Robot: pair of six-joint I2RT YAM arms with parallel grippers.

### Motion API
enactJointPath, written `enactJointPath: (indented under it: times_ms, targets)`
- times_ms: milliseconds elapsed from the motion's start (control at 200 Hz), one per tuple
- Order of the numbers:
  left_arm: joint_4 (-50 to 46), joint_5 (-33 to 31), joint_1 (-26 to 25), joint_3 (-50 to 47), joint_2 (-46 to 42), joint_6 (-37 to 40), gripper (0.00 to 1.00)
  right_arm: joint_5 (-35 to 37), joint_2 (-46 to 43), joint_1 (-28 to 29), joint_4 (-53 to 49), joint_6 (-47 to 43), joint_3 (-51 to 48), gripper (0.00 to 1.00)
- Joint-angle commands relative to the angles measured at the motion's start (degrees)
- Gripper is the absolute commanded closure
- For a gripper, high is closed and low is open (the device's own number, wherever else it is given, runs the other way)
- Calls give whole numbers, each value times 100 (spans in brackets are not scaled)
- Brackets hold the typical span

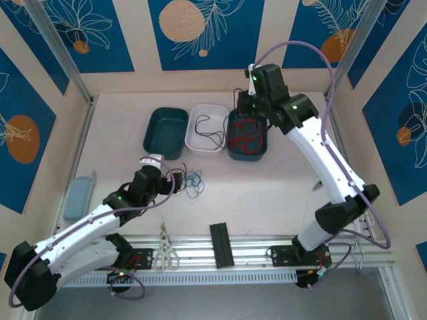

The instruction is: Untangle the cables

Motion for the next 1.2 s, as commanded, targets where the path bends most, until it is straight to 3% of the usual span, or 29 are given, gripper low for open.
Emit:
enactJointPath:
  times_ms: [0,330,490,1010,1190]
  targets:
    - [-119,-212,56,-146,-240,-17,0,262,566,-29,-24,142,632,100]
    - [-115,-106,65,-179,-204,-5,0,1139,2606,2,-1128,239,2685,100]
    - [-70,-52,83,-172,-74,22,0,1527,2998,56,-1420,355,2961,100]
    - [73,71,114,-188,138,16,0,232,3821,325,-1546,-106,3114,100]
    - [119,93,125,-206,156,7,0,106,4168,484,-1519,-415,3296,100]
